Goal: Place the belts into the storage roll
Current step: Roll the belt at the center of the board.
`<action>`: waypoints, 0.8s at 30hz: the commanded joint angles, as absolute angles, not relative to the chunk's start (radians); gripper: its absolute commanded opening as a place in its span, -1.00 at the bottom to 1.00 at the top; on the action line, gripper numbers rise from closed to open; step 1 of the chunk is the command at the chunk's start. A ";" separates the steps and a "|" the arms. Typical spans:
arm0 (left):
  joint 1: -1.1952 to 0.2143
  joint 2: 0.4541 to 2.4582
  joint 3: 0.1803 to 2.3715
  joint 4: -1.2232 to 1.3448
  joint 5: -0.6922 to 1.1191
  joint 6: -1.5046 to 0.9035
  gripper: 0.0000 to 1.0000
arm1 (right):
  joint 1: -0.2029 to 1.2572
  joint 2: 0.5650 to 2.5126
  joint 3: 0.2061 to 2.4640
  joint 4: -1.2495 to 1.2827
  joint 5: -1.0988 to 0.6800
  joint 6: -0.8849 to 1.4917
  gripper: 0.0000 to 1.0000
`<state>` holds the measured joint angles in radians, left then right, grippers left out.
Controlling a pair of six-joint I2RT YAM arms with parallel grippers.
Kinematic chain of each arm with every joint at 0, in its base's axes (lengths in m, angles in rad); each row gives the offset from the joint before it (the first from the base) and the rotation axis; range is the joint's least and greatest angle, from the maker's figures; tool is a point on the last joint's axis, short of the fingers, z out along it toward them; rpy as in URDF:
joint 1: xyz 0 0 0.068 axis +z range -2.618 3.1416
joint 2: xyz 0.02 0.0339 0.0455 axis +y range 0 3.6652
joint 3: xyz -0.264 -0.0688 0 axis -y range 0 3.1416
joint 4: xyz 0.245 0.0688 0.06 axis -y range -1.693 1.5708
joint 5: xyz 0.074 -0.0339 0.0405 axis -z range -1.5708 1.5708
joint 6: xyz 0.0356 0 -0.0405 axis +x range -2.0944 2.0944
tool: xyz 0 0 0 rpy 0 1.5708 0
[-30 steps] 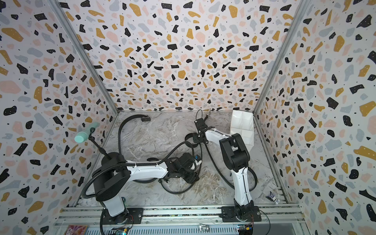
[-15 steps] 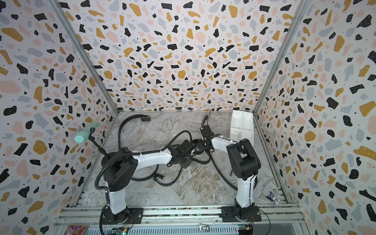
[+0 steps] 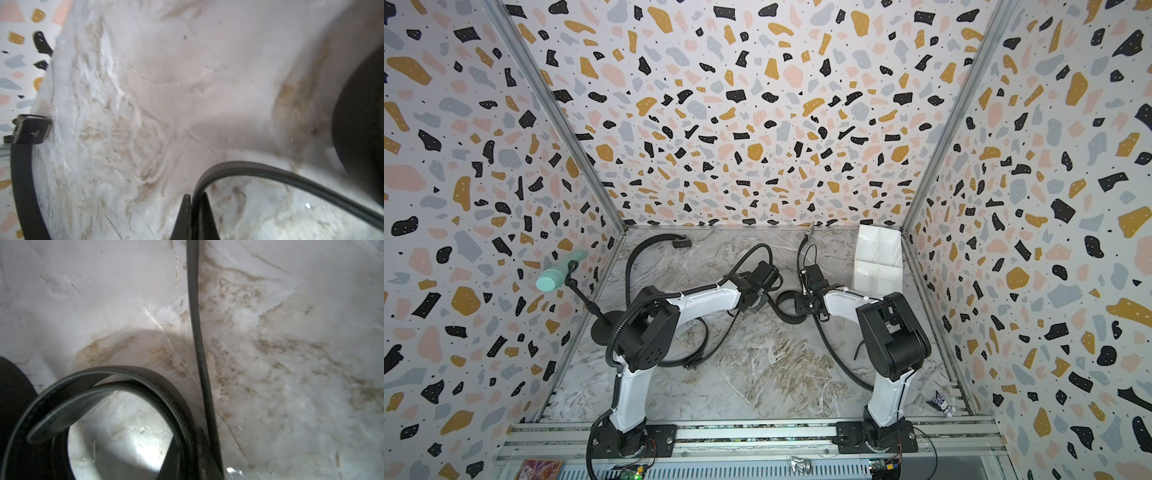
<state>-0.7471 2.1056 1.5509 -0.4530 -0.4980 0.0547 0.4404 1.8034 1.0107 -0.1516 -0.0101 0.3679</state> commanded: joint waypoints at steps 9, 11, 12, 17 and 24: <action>-0.682 2.369 1.956 -0.486 -0.719 0.208 -0.92 | 0.515 1.824 0.924 -0.338 -0.047 0.409 -0.95; -0.662 2.389 1.980 -0.489 -0.720 0.219 -0.76 | 0.520 1.816 0.908 -0.334 -0.051 0.419 -0.95; -0.655 2.401 1.998 -0.500 -0.727 0.228 -0.69 | 0.522 1.813 0.900 -0.332 -0.053 0.423 -0.95; -0.638 2.430 2.033 -0.517 -0.754 0.271 -0.16 | 0.526 1.789 0.868 -0.341 -0.047 0.426 -0.95; -0.632 2.410 2.025 -0.479 -0.709 0.279 0.28 | 0.527 1.746 0.815 -0.352 -0.042 0.423 -0.95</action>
